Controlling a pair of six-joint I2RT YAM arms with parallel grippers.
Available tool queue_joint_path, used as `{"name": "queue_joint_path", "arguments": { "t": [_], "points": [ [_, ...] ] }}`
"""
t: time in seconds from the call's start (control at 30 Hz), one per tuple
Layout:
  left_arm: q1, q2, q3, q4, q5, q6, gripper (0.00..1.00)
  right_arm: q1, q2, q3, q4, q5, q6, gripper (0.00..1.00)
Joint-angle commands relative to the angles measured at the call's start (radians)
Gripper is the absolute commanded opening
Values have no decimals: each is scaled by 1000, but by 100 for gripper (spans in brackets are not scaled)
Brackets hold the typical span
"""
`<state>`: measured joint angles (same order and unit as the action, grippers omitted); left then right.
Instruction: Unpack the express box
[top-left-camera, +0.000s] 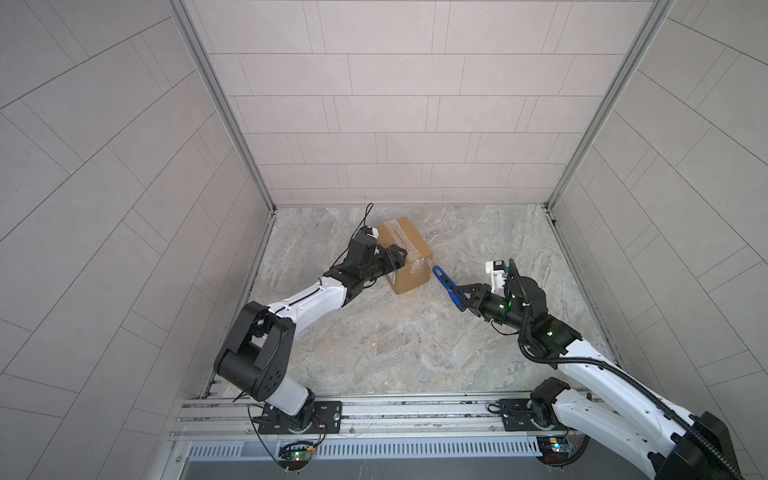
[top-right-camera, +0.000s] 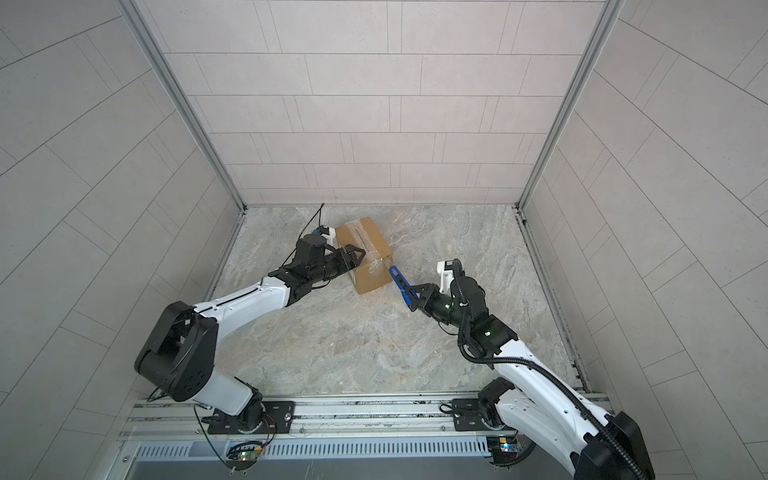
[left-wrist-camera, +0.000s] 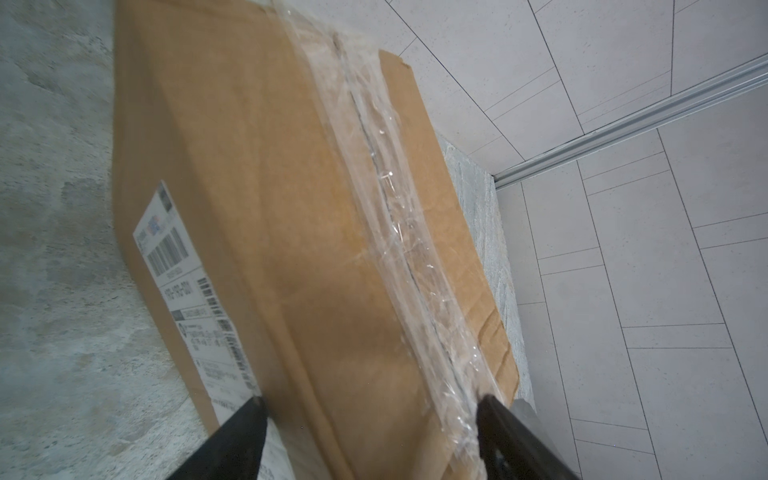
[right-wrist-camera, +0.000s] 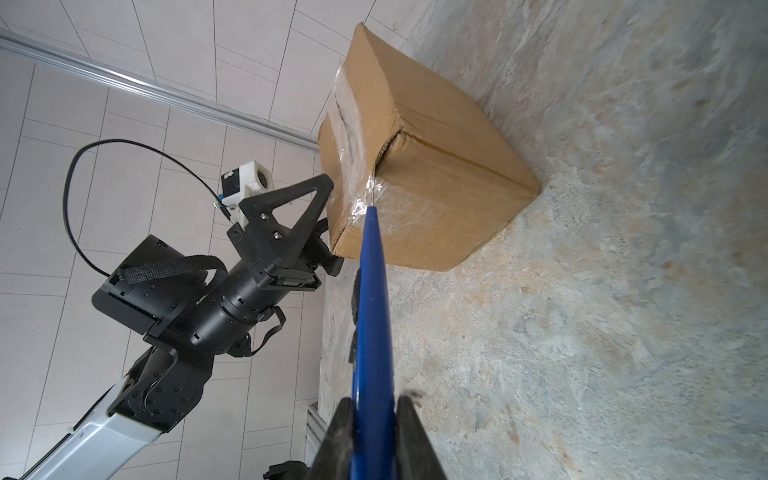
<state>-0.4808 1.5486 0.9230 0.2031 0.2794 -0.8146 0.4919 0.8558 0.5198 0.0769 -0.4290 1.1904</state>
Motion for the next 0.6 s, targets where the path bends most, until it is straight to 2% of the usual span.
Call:
{"name": "queue_joint_path", "arguments": {
  "t": [0.0,0.27,0.57],
  "points": [
    [-13,13,-15,56,24,-9,82,15,-8,18,61,-14,4,0],
    [-13,16,-17,66,30,-14,82,24,-14,57,83,-16,31,0],
    [-12,19,-19,81,34,-22,82,83,29,43,104,23,20,0]
  ]
}}
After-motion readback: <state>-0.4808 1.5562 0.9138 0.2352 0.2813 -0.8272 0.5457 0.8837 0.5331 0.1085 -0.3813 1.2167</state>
